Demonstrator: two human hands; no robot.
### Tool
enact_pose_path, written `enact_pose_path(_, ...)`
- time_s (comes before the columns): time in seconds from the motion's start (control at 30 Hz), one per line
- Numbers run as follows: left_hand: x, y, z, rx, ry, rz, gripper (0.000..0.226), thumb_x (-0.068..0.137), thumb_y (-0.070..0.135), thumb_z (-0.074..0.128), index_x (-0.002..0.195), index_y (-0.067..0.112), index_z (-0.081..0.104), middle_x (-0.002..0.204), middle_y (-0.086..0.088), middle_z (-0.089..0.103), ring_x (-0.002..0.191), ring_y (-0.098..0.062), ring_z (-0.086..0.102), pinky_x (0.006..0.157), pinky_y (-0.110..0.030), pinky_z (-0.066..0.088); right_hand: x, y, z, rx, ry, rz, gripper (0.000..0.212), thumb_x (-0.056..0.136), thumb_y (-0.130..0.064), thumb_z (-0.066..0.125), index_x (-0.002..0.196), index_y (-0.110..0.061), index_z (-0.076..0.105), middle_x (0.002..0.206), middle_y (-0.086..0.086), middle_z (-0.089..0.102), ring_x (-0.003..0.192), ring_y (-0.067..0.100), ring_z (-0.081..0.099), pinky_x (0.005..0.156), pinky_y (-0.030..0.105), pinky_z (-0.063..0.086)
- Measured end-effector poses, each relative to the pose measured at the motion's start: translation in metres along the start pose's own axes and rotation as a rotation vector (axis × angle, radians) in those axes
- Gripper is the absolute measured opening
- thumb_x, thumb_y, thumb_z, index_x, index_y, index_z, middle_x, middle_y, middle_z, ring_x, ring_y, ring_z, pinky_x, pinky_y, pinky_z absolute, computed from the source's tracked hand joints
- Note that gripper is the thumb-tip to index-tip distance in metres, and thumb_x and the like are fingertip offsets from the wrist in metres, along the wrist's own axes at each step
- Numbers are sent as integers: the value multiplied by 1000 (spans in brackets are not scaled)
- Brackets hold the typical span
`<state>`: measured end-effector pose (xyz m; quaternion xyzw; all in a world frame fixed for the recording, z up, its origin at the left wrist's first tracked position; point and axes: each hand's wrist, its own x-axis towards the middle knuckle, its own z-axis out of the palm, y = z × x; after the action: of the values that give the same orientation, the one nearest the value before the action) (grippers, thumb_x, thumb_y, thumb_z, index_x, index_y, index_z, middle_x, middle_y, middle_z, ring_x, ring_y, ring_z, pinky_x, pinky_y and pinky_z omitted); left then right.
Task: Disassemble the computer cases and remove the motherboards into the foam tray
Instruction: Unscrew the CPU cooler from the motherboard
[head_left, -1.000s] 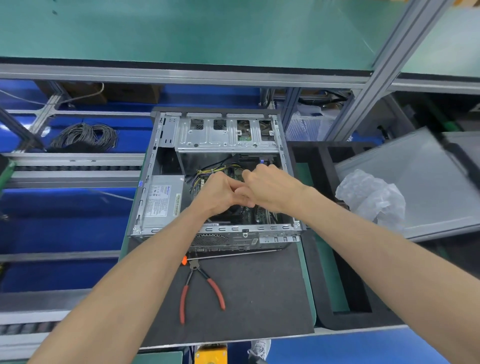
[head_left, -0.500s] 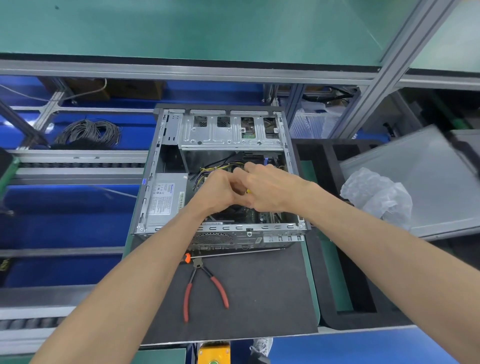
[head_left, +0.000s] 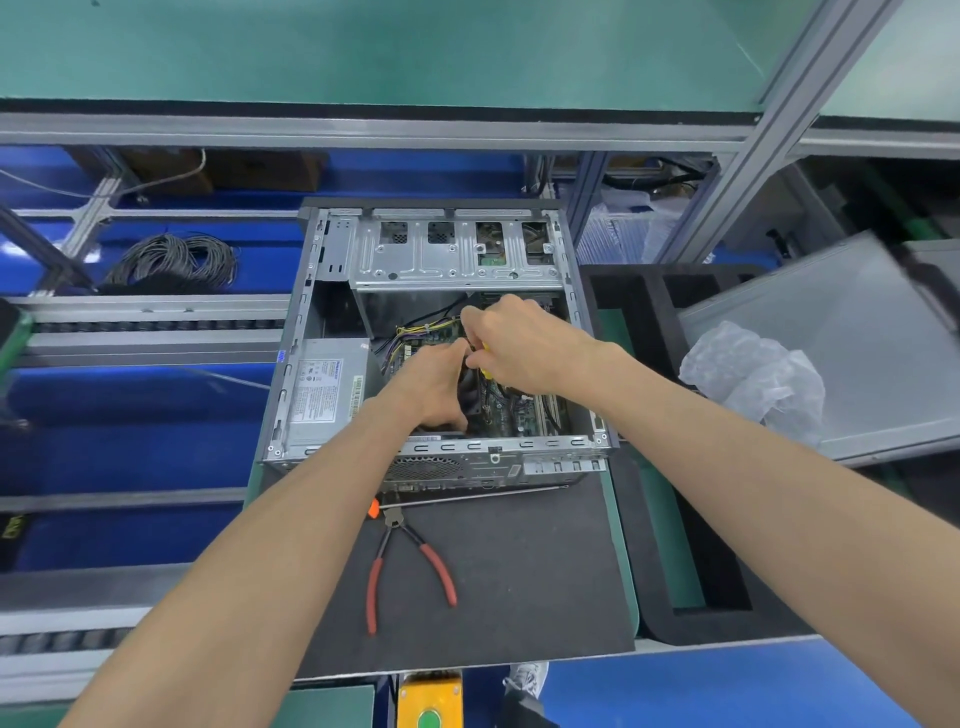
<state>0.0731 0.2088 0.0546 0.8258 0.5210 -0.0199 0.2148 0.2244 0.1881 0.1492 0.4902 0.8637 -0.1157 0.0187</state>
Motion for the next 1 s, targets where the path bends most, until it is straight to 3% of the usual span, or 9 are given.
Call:
enact_pose_path(0.17,0,1,0,18,-7,-13,88,49,37,92,122,15,49,95,1,58,86,-24,56,72,-37,52,1,3,2,20,4,12,19,99,-29,52,92,-16,40,88,13,53,83,39,55,70,47,49)
enact_pose_path(0.37,0,4,-15,123,-108,29,101,56,52,92,138,16,46,123,-5,61,116,-29,57,96,-43,49,2,5,-3,17,32,20,12,95,-21,57,89,-15,49,80,9,54,75,33,55,63,43,50)
enact_pose_path(0.43,-5,-3,-33,100,-49,48,89,63,43,91,138,18,51,121,-5,66,115,-29,60,94,-42,49,9,3,-11,44,98,27,11,91,-19,61,85,-16,52,73,7,55,72,30,55,62,43,52)
enact_pose_path(0.5,-14,-14,-55,21,15,72,63,71,35,88,128,22,64,108,-2,71,106,-27,63,84,-35,48,16,-3,-18,112,140,10,13,90,-23,63,83,-18,53,70,3,55,73,27,54,62,38,47)
enact_pose_path(0.57,-25,-23,-70,-93,41,62,34,73,33,87,104,26,75,84,9,66,93,-24,62,69,-29,38,21,-13,-18,162,133,-18,13,89,-25,63,82,-20,54,73,3,59,76,27,54,64,36,43)
enact_pose_path(0.63,-34,-28,-77,-220,15,38,16,73,29,88,81,31,75,79,6,65,85,-22,61,69,-29,43,27,-23,-11,179,112,-45,10,88,-24,63,85,-17,56,79,7,63,79,29,57,66,36,44)
enact_pose_path(0.73,-42,-34,-72,-300,26,-13,13,72,24,89,77,18,79,91,-6,72,93,-26,64,90,-40,49,35,-37,-1,151,60,-95,12,91,-23,61,91,-14,53,82,9,61,81,33,58,68,41,48)
enact_pose_path(0.83,-45,-44,-66,-295,85,-31,16,68,26,91,74,16,79,86,-2,70,95,-26,62,100,-42,40,44,-45,5,144,29,-106,14,93,-23,59,93,-19,46,82,7,53,84,36,56,69,43,48)
enact_pose_path(1.0,-39,-53,-58,-95,141,-14,35,62,41,91,56,37,57,69,22,53,95,-18,54,91,-34,27,54,-51,11,88,6,-96,21,93,-25,58,89,-18,39,81,8,50,83,38,58,69,44,49)
